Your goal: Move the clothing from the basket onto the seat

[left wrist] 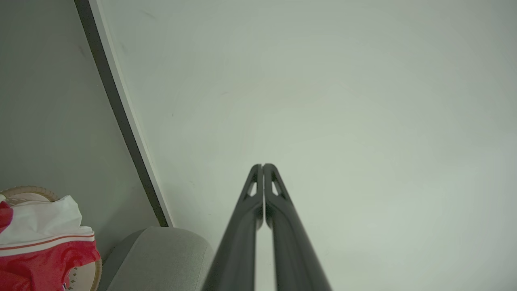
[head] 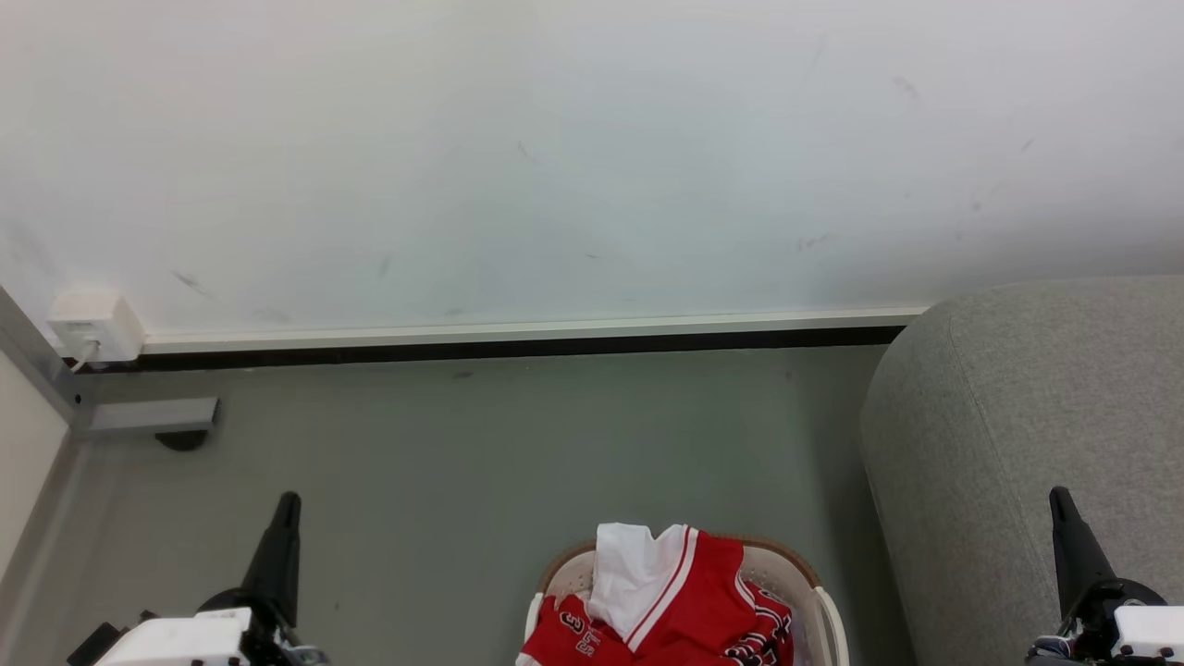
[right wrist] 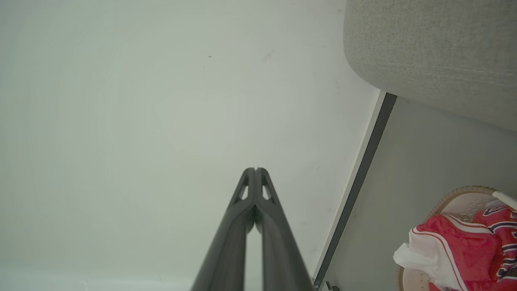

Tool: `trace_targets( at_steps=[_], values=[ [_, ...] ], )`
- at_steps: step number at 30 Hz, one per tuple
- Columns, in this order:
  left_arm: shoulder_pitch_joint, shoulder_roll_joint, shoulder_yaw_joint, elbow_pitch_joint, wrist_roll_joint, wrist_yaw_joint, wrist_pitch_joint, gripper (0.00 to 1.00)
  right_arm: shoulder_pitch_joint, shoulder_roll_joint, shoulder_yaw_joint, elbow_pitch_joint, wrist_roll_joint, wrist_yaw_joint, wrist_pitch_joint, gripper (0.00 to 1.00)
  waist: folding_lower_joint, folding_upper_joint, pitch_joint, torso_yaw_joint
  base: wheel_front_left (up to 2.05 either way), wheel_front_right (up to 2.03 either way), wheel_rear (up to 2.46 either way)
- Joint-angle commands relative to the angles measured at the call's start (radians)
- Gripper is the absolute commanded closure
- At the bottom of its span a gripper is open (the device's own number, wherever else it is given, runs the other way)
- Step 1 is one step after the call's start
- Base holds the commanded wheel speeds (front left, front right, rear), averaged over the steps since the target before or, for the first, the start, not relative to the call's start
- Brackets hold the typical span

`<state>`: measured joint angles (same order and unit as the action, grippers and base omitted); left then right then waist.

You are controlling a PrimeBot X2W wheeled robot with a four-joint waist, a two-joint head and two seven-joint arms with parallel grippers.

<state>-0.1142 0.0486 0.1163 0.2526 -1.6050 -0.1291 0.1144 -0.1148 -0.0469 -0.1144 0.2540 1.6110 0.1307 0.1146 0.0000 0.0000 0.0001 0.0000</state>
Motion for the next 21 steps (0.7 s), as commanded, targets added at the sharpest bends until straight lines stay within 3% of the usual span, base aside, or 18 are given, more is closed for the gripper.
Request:
trace_targets(
  at_steps=[1, 11, 12, 21],
  values=[
    [-0.007, 0.002, 0.002, -0.002, -0.012, -0.004, 0.005, 1.00, -0.007, -0.007, -0.003, -0.005, 0.001, 0.000, 0.004, 1.00, 0.0000, 0.0000, 0.000, 0.000, 0.00, 0.00, 0.00],
    [-0.007, 0.002, 0.002, -0.002, -0.012, -0.004, 0.005, 1.00, -0.007, -0.007, -0.003, -0.005, 0.001, 0.000, 0.004, 1.00, 0.0000, 0.0000, 0.000, 0.000, 0.00, 0.00, 0.00],
    [0.000, 0.000, 0.000, 0.000, 0.000, 0.000, 0.000, 0.00, 0.000, 0.000, 0.000, 0.000, 0.000, 0.000, 0.000, 0.00, 0.0000, 0.0000, 0.000, 0.000, 0.00, 0.00, 0.00],
    [0.020, -0.005, -0.027, 0.021, 0.018, 0.001, -0.034, 0.00, 0.026, 0.006, 0.018, 0.009, -0.034, 0.000, -0.033, 0.00, 0.0000, 0.0000, 0.000, 0.001, 0.00, 0.00, 0.00]
  ],
)
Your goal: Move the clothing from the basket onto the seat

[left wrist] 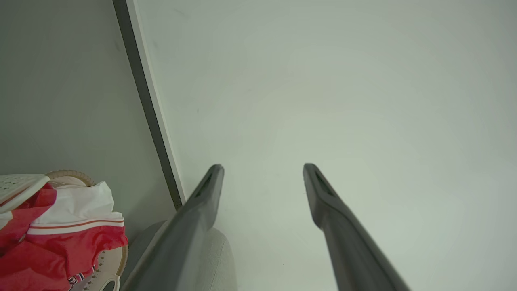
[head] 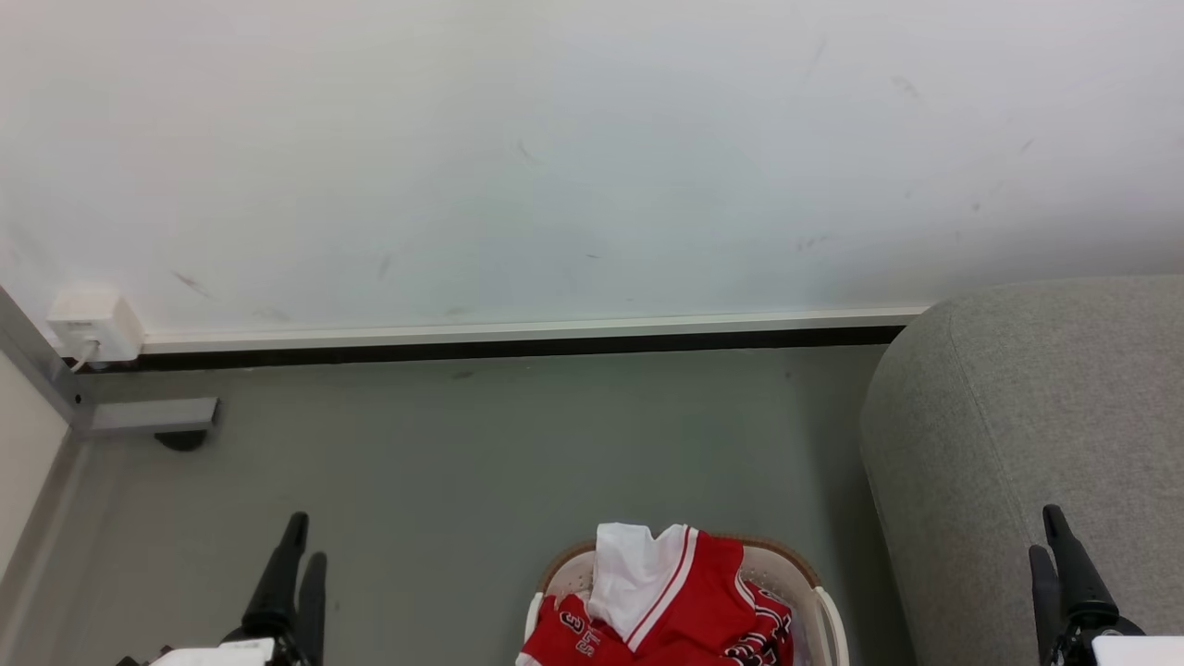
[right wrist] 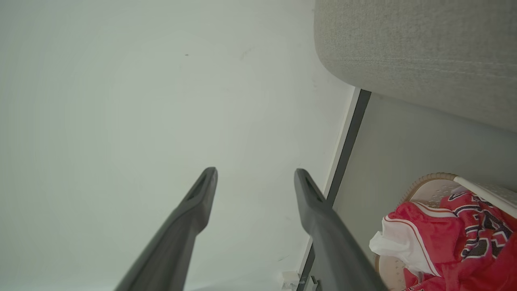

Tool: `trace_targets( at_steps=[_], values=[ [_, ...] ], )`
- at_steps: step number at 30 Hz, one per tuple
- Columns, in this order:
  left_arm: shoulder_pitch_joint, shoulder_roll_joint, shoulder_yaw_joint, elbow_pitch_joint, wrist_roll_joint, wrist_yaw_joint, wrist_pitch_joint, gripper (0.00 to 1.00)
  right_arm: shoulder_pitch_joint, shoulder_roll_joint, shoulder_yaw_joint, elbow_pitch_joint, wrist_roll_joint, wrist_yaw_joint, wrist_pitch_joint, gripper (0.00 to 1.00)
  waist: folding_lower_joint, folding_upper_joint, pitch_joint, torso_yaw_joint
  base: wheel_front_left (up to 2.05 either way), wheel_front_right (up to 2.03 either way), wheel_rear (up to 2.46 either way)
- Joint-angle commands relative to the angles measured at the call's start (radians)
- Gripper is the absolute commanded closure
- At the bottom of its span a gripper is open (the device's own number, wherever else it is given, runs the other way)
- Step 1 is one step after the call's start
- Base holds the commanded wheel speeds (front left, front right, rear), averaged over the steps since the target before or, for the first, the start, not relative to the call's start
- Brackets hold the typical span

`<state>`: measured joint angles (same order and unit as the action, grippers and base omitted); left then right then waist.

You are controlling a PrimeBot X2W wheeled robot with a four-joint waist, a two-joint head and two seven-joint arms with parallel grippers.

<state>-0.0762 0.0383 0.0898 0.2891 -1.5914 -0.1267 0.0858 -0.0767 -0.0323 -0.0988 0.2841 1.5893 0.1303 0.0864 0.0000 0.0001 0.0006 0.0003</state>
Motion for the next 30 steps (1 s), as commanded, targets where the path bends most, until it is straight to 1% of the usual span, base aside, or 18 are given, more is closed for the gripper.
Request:
trace_targets(
  at_steps=[1, 4, 9, 20, 30],
  values=[
    [-0.018, 0.005, -0.003, -0.015, 0.011, -0.002, -0.010, 0.00, -0.011, -0.010, 0.004, -0.023, -0.024, 0.000, -0.010, 0.00, 0.0000, -0.0001, 0.000, 0.000, 0.00, 0.00, 0.00],
    [-0.018, 0.006, -0.009, -0.014, 0.043, -0.002, -0.025, 0.00, -0.008, -0.014, 0.009, -0.032, -0.074, 0.000, -0.025, 0.00, 0.0000, -0.0001, 0.000, 0.001, 0.00, 0.00, 0.00],
    [-0.019, 0.006, -0.015, -0.014, 0.121, -0.002, -0.048, 0.00, -0.005, -0.023, 0.020, -0.055, -0.194, 0.000, -0.048, 0.00, 0.0000, -0.0001, 0.001, 0.002, 0.00, 0.00, 0.00],
    [-0.018, 0.008, -0.019, -0.026, 0.372, 0.004, -0.095, 0.00, -0.001, -0.049, 0.067, -0.098, -0.462, 0.000, -0.095, 0.00, 0.0000, -0.0001, 0.002, 0.001, 0.00, 0.00, 0.00],
    [-0.009, 0.009, -0.020, -0.045, 0.580, 0.010, -0.134, 0.00, -0.004, -0.074, 0.114, -0.110, -0.633, 0.000, -0.134, 0.00, 0.0000, -0.0001, 0.001, -0.001, 0.00, 0.00, 0.00]
  ],
)
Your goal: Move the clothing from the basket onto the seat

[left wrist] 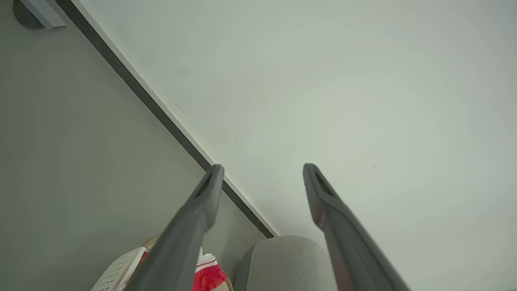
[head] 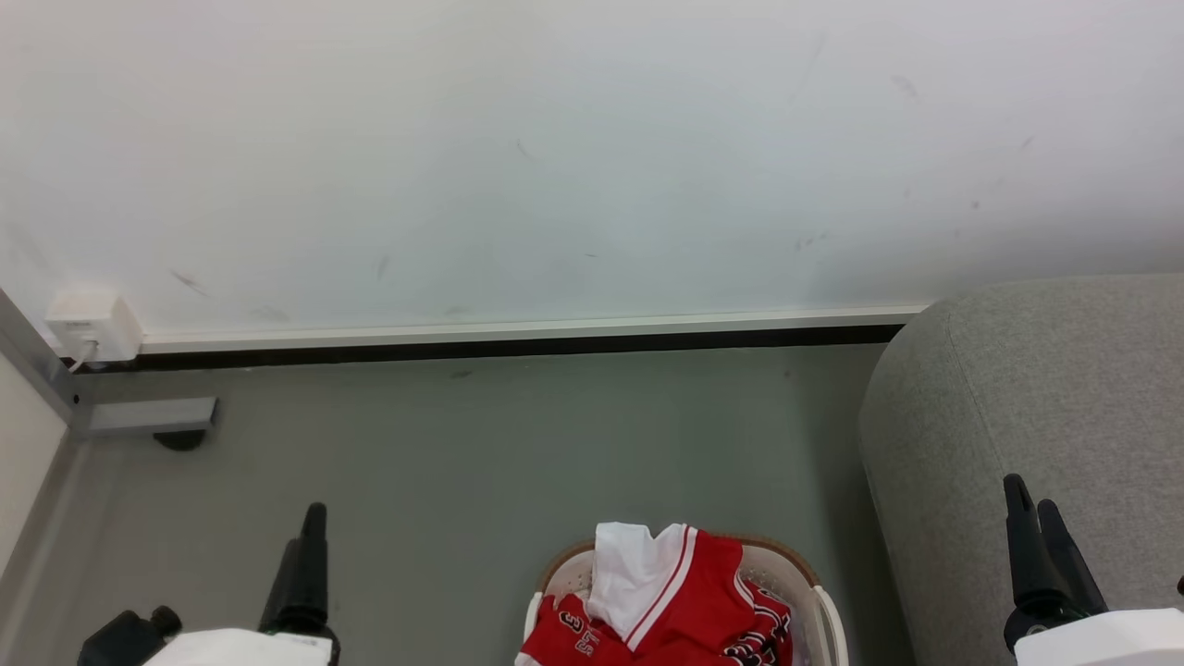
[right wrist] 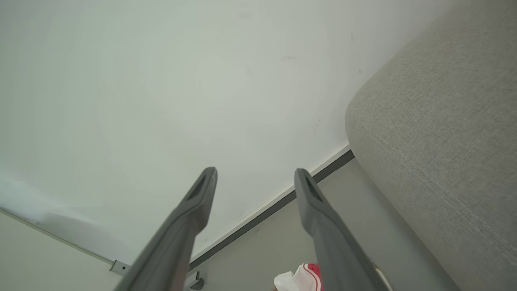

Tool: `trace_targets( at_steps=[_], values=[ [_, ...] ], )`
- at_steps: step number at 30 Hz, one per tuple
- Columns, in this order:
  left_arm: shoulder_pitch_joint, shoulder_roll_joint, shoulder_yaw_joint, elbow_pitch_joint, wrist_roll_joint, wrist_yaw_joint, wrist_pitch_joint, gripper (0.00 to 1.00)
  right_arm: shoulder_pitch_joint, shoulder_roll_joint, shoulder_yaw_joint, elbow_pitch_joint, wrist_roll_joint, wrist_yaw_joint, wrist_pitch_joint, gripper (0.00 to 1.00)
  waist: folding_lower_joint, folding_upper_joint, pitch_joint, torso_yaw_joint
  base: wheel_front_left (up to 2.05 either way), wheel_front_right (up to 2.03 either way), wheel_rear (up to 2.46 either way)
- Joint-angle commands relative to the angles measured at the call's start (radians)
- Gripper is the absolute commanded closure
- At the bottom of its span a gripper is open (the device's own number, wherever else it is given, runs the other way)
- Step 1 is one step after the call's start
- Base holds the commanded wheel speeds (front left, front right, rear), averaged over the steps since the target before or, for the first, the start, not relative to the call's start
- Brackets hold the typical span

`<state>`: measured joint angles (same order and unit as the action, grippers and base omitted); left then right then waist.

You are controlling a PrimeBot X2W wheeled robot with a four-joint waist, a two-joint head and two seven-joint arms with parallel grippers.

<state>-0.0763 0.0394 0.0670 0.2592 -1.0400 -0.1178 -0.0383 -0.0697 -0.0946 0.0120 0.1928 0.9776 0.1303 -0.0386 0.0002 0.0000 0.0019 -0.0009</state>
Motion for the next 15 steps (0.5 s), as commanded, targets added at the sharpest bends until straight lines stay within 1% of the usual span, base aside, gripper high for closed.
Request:
trace_targets(
  at_steps=[1, 15],
  values=[
    [-0.007, 0.008, 0.002, -0.018, 0.047, 0.001, -0.013, 0.00, -0.011, -0.015, 0.006, -0.019, -0.037, 0.001, -0.012, 0.00, -0.0002, 0.0000, 0.000, 0.000, 0.00, 0.00, 0.00],
    [0.006, 0.011, -0.002, -0.032, 0.280, -0.008, -0.060, 0.00, -0.007, -0.037, 0.038, -0.021, -0.226, 0.001, -0.059, 0.00, -0.0002, 0.0000, -0.001, -0.001, 0.00, 0.00, 0.00]
  ],
)
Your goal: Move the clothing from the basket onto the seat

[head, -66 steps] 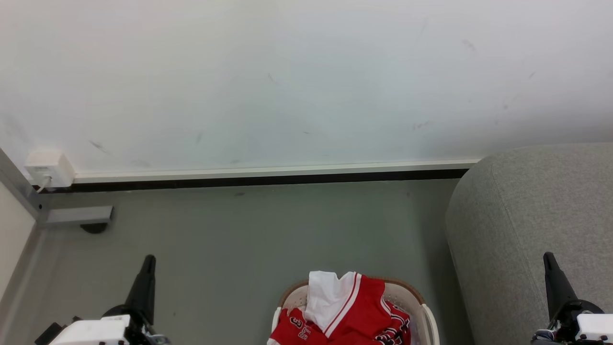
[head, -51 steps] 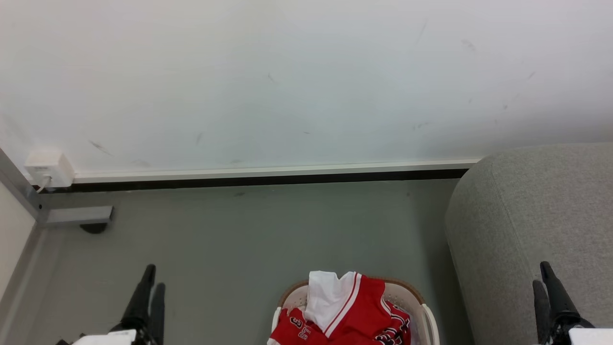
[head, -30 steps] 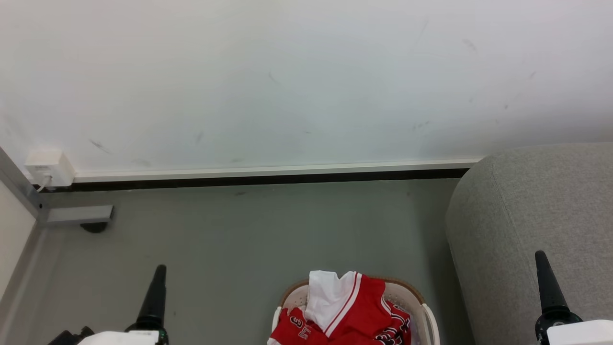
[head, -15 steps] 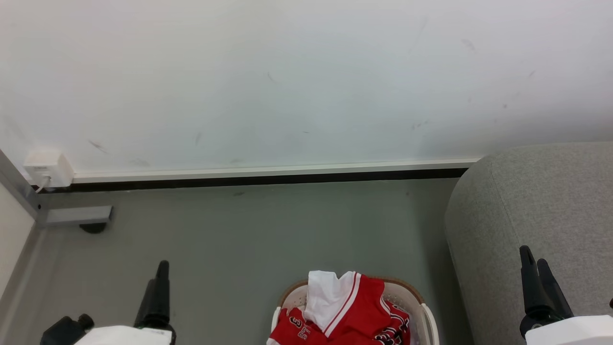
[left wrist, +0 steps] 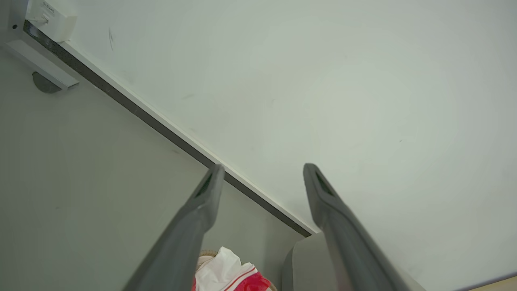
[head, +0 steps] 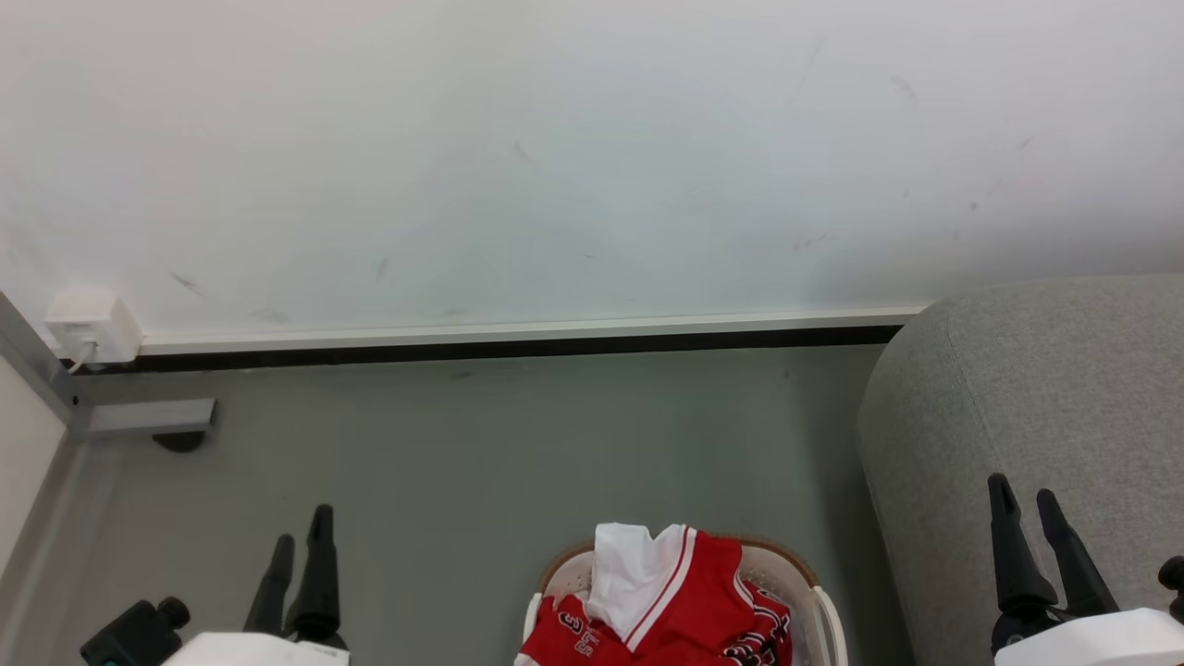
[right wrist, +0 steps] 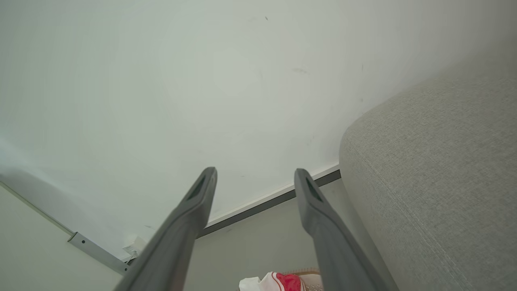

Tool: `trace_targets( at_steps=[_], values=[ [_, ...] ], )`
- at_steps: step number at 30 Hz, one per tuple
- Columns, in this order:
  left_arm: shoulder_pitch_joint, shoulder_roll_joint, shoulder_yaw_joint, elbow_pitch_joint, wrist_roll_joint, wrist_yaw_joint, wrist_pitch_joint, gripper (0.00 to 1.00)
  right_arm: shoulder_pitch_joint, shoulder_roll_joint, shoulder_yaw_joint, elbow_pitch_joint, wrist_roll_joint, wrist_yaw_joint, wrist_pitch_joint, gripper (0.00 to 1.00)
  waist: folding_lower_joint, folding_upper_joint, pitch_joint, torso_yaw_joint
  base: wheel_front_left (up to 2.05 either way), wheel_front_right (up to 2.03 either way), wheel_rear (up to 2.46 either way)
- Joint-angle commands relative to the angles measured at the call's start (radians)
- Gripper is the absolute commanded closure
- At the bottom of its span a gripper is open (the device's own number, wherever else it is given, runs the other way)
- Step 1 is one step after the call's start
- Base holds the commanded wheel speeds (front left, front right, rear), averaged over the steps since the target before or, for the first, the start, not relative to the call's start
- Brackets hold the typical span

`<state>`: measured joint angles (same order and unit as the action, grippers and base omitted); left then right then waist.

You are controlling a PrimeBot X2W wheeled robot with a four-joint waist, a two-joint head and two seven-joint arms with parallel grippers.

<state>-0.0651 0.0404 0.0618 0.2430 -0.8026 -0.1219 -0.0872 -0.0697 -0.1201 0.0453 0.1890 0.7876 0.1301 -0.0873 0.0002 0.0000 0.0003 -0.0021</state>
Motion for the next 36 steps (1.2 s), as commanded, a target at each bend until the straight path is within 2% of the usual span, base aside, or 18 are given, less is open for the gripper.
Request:
trace_targets(
  at_steps=[1, 22, 36],
  values=[
    [-0.005, 0.011, 0.003, -0.017, 0.056, -0.004, -0.014, 0.00, -0.006, -0.013, 0.006, -0.018, -0.049, 0.001, -0.014, 0.00, -0.0002, 0.0000, 0.000, 0.001, 0.00, 0.00, 0.00],
    [0.011, 0.050, -0.050, -0.029, 0.298, -0.009, -0.070, 0.00, 0.017, -0.026, 0.018, -0.007, -0.266, 0.001, -0.070, 0.00, -0.0002, 0.0000, 0.002, 0.003, 0.00, 0.00, 0.00],
    [0.024, 0.074, -0.083, -0.017, 0.419, -0.009, -0.104, 0.00, 0.028, -0.024, 0.002, 0.026, -0.358, 0.001, -0.103, 0.00, -0.0002, 0.0000, 0.002, -0.002, 0.00, 0.00, 0.00]
  ],
)
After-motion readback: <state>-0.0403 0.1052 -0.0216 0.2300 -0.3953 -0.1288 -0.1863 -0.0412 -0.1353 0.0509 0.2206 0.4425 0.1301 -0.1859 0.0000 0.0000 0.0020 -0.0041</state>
